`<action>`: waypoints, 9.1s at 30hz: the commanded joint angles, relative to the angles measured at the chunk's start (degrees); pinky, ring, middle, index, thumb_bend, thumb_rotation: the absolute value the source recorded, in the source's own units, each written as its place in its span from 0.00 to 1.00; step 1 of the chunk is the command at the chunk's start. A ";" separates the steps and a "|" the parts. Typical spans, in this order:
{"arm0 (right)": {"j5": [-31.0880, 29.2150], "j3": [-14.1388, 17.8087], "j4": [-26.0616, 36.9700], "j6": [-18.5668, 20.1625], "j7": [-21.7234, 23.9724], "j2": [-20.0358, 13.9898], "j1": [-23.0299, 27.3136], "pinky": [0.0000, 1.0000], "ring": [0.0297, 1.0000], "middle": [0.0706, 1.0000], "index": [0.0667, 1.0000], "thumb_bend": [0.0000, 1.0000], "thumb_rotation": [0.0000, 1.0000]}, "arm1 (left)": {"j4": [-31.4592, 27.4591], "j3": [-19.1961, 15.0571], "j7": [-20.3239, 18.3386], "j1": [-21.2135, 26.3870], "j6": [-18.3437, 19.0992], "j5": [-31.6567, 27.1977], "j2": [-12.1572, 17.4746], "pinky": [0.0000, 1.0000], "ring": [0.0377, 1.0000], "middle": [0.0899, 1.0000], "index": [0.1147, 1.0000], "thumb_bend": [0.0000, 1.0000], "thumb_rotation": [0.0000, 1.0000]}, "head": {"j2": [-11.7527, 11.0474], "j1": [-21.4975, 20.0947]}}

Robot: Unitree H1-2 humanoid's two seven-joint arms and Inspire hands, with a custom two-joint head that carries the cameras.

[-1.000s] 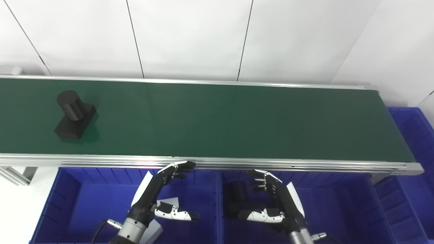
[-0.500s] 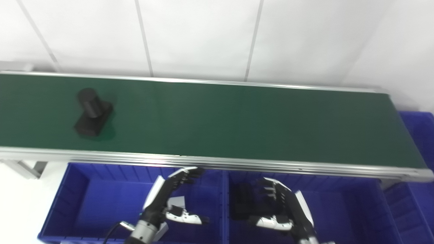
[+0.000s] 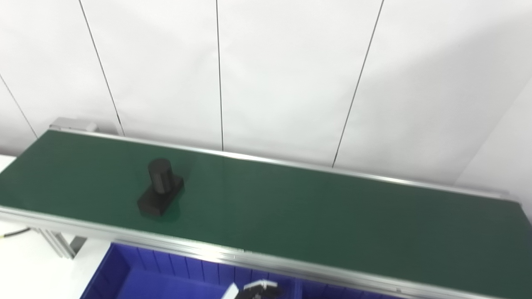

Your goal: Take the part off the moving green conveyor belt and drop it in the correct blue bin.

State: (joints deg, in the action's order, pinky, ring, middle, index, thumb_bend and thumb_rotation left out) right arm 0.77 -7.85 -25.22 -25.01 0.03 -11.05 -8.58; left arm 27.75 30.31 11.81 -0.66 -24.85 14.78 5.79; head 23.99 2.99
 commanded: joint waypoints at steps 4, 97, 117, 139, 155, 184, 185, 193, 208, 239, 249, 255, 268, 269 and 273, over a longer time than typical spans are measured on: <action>0.38 0.49 -1.37 -1.92 -0.31 0.31 0.83 0.55 0.64 0.74 0.67 1.00 0.21 | 0.55 0.76 1.76 2.36 -2.07 -1.15 0.38 0.63 0.70 0.70 0.65 1.00 0.02 | -0.90 -0.07; 0.84 8.59 -11.56 -1.91 5.46 9.04 36.78 0.56 0.65 0.76 0.76 0.97 0.08 | 3.65 4.15 3.98 5.26 -2.08 -3.46 -0.33 0.65 0.71 0.72 0.67 1.00 0.01 | 0.43 0.82; 3.22 3.58 -15.65 -1.91 1.23 10.45 39.76 0.53 0.64 0.76 0.76 0.96 0.08 | 1.47 4.76 5.59 4.95 -2.08 -2.66 0.73 0.66 0.72 0.72 0.67 1.00 0.00 | 1.97 -4.48; 6.14 0.21 -22.00 -1.91 -1.69 11.73 43.59 0.52 0.63 0.75 0.74 0.97 0.15 | -0.65 3.83 3.66 3.75 -2.08 -3.17 1.69 0.67 0.73 0.73 0.68 1.00 0.00 | 2.87 -7.29; 5.64 0.50 -28.00 -1.91 -2.21 11.43 46.56 0.49 0.64 0.75 0.74 0.97 0.12 | -1.28 3.73 3.08 3.26 -2.08 -3.50 1.41 0.67 0.73 0.73 0.68 1.00 0.00 | 2.77 -6.89; 8.18 -0.56 -28.59 -1.84 -6.82 11.58 47.28 0.43 0.50 0.51 0.57 0.70 0.01 | -3.23 2.95 2.16 1.87 -2.08 -3.38 1.62 0.68 0.74 0.73 0.68 1.00 0.00 | 3.80 -6.86; 8.54 -0.65 -28.58 -1.86 -7.21 11.56 47.23 0.39 0.46 0.48 0.53 0.61 0.00 | -3.24 2.88 2.08 1.84 -2.08 -3.33 1.62 0.68 0.74 0.73 0.68 1.00 0.00 | 3.80 -6.86; 9.78 -2.05 -27.52 -1.84 -6.67 10.70 46.80 0.38 0.44 0.44 0.45 0.52 0.00 | -3.22 2.84 2.28 1.93 -2.08 -2.94 1.80 0.69 0.74 0.73 0.68 1.00 0.01 | 3.81 -6.99; 9.12 -2.96 -21.86 -1.88 -5.73 9.26 45.23 0.38 0.43 0.43 0.46 0.52 0.00 | -3.21 2.67 2.51 1.95 -2.08 -3.04 1.63 0.68 0.73 0.73 0.68 1.00 0.00 | 4.17 -7.33; 6.63 6.55 33.02 14.55 3.98 -0.10 17.17 0.38 0.43 0.44 0.45 0.52 0.00 | -9.21 -2.92 -6.25 1.00 -2.08 -10.97 5.08 0.80 0.81 0.79 0.76 0.89 0.00 | 13.85 -28.79; 5.94 9.36 37.50 18.31 3.31 -0.09 9.53 0.36 0.42 0.43 0.46 0.52 0.00 | -13.02 -10.30 -13.18 0.49 -2.04 -12.34 6.06 0.73 0.75 0.75 0.74 0.95 0.04 | 19.64 -34.67; 6.38 10.28 40.85 21.07 2.97 0.35 6.48 0.35 0.41 0.43 0.47 0.52 0.00 | -14.33 -13.33 -16.36 0.26 -2.05 -12.78 5.91 0.72 0.75 0.74 0.73 0.95 0.01 | 21.59 -36.92; 5.45 14.27 44.27 21.58 2.02 0.28 -1.55 0.35 0.41 0.44 0.47 0.52 0.00 | -16.95 -17.31 -21.11 0.04 -1.78 -13.95 5.63 0.70 0.75 0.74 0.73 0.94 0.05 | 25.48 -40.56; 5.19 14.70 44.10 21.14 2.10 0.10 -2.09 0.35 0.41 0.44 0.47 0.52 0.00 | -17.05 -17.50 -21.42 -0.01 -1.74 -14.07 5.59 0.70 0.75 0.74 0.73 0.94 0.05 | 25.28 -40.58; 3.67 16.93 42.83 19.13 2.14 -0.66 -5.01 0.35 0.41 0.44 0.47 0.52 0.00 | -16.81 -18.10 -22.29 -0.13 -1.82 -14.31 5.07 0.71 0.76 0.74 0.73 0.95 0.04 | 25.12 -39.57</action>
State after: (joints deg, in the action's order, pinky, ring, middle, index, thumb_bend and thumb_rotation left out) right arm 5.61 8.01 17.05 -2.15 3.06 -10.80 -13.46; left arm 12.55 12.64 -9.98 -1.29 -24.86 1.08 11.04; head 49.04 -36.66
